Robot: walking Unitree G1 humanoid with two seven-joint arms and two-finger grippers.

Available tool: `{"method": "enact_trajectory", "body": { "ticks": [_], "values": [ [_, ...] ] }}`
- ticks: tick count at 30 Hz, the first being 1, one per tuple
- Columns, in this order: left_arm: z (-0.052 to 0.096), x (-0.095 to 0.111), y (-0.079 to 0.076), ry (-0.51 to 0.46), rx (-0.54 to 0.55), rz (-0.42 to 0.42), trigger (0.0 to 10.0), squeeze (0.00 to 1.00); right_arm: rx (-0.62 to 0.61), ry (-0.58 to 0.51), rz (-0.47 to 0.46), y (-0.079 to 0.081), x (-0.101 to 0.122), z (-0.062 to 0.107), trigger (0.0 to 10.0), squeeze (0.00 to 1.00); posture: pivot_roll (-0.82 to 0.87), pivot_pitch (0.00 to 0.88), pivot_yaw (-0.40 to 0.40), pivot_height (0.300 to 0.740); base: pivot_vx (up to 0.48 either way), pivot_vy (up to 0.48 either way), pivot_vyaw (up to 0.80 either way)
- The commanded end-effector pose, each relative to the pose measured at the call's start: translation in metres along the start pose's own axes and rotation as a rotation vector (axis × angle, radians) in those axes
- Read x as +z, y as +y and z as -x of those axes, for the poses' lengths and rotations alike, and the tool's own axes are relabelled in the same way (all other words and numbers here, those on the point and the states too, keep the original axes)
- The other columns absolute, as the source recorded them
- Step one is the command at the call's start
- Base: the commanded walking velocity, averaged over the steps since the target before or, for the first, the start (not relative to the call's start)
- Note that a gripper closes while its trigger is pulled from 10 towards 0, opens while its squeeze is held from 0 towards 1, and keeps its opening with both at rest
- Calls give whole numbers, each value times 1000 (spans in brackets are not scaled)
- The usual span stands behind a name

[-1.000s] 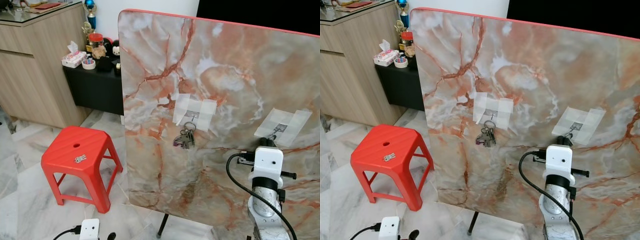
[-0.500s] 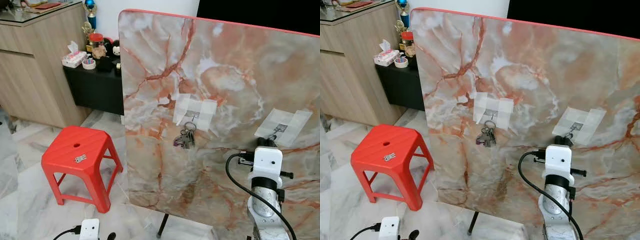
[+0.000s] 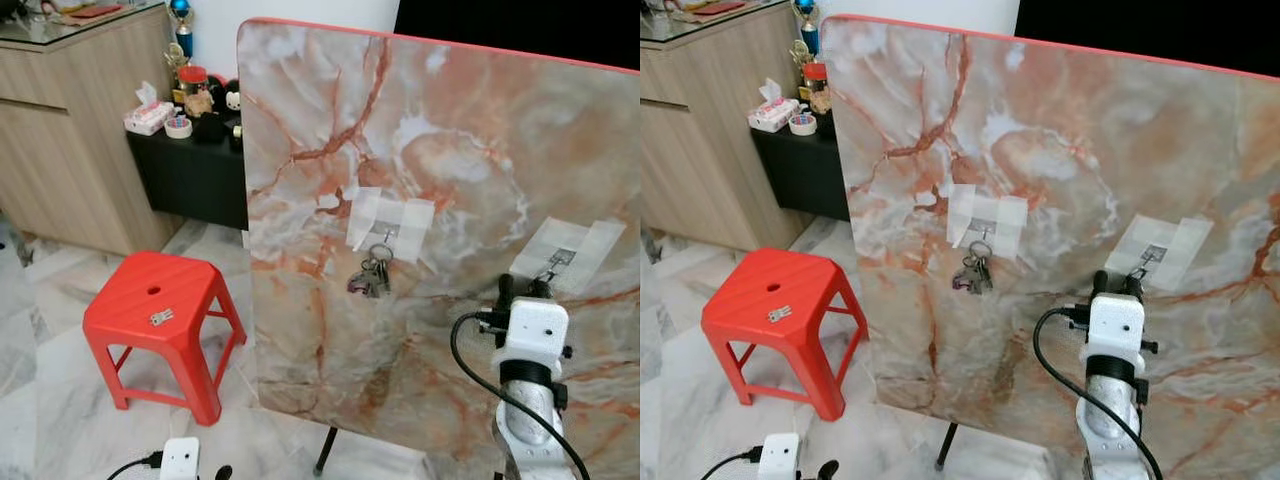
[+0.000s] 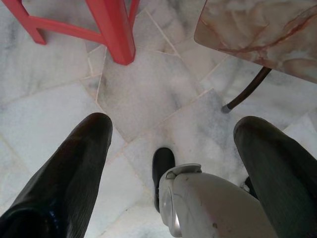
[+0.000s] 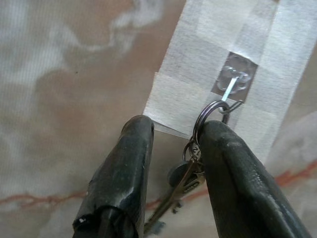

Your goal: Hang keys on a hook

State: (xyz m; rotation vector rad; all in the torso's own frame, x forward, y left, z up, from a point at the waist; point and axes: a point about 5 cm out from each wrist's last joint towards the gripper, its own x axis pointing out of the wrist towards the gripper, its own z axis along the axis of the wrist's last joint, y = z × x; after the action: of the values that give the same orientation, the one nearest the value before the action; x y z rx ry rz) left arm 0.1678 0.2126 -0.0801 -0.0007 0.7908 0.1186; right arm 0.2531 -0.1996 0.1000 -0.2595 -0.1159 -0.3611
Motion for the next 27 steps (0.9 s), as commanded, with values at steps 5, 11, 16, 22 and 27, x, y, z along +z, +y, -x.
{"method": "enact_trajectory", "body": {
  "ticks": [5, 11, 16, 22, 27],
  "values": [
    [2, -6, -3, 25, -6, 1, 10000, 0, -82, -51, -12, -18, 9, 4, 10000, 0, 44, 0, -106, 740, 0, 0, 0],
    [1, -6, -3, 26, -6, 4, 10000, 0, -133, -68, -24, -24, 13, -1, 10000, 0, 40, 0, -103, 740, 0, 0, 0],
    [1, -6, -2, 27, -4, 5, 10000, 0, 23, 9, -75, -4, 2, 2, 10000, 0, 41, 0, -103, 740, 0, 0, 0],
    [2, -7, -3, 28, -4, 6, 10000, 0, 245, 189, -35, 19, -35, 32, 10000, 0, 42, 0, -108, 740, 0, 0, 0],
    [2, -7, -3, 29, -5, -2, 10000, 0, 226, 352, -101, 18, -64, 53, 10000, 0, 44, 0, -108, 740, 0, 0, 0]
  ]
}}
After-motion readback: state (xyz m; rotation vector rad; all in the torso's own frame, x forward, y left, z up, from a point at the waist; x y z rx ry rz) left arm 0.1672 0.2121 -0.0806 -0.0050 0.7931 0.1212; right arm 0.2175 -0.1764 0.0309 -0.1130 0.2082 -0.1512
